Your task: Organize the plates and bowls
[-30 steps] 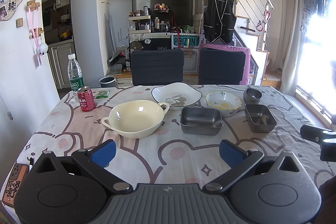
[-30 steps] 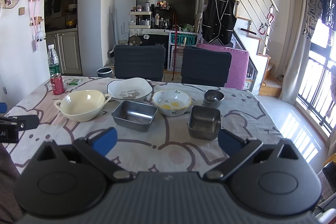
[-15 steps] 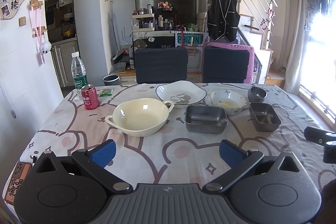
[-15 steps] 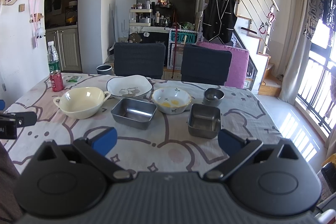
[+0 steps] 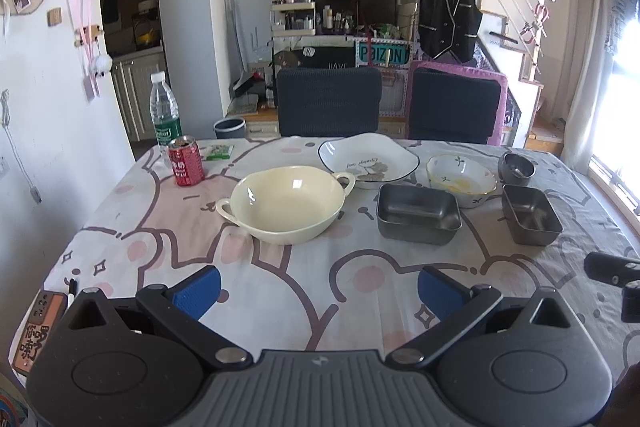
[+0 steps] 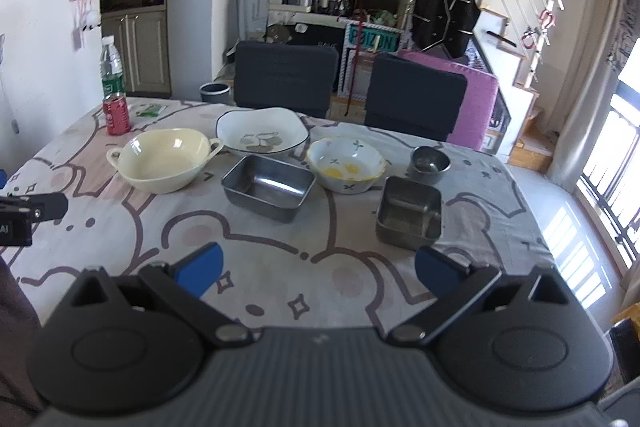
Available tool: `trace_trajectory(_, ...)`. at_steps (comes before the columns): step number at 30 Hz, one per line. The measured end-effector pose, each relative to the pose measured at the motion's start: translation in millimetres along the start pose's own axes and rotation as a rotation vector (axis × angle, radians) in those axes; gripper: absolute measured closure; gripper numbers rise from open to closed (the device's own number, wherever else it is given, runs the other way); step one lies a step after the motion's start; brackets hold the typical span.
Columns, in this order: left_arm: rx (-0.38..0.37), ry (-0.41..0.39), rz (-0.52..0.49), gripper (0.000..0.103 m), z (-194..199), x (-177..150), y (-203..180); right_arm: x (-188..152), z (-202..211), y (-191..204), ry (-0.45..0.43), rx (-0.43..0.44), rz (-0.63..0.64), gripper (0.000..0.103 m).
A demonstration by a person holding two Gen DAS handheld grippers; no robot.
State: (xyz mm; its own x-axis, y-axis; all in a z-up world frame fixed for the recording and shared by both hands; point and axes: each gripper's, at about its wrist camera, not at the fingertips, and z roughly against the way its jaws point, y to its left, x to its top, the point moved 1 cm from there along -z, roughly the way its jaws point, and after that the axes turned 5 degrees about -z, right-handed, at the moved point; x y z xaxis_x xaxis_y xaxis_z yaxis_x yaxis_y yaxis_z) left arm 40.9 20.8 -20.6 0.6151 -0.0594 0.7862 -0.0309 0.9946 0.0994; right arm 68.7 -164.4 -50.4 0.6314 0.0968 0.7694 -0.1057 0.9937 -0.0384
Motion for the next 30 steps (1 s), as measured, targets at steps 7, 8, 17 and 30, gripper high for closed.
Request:
trace_trajectory(7, 0.037, 0.03, 0.003, 0.0, -26, 13, -5, 20, -28, 8, 0.028, 0.027, 0.044, 0.0)
trace_trajectory(8, 0.045, 0.031, 0.004, 0.0, -30, 15, -5, 24, -33, 9, 0.032, 0.035, 0.044, 0.0)
trace_trajectory(17, 0.068, 0.06, 0.033, 0.0, -65, 38, -10, 54, -72, 10, 0.026, 0.073, 0.058, 0.0)
trace_trajectory(30, 0.085, 0.037, 0.045, 0.0, -115, 81, -11, 102, -134, -6, -0.066, 0.035, 0.068, 0.0)
